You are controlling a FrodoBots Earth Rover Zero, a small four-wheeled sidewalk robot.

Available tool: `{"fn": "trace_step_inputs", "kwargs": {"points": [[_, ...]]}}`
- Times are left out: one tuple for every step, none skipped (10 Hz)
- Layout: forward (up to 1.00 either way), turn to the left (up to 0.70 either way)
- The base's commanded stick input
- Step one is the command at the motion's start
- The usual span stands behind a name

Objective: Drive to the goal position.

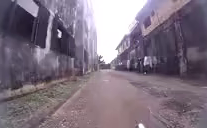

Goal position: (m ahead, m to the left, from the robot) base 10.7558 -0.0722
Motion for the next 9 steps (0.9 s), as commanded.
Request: {"fn": "trace_step_inputs", "kwargs": {"points": [[0.7, -0.09], [0.7, 0.0], [0.7, 0.0], [0.7, 0.0], [0.7, 0.0], [0.7, 0.0], [0.7, 0.0], [0.7, 0.0], [0.7, 0.0]]}}
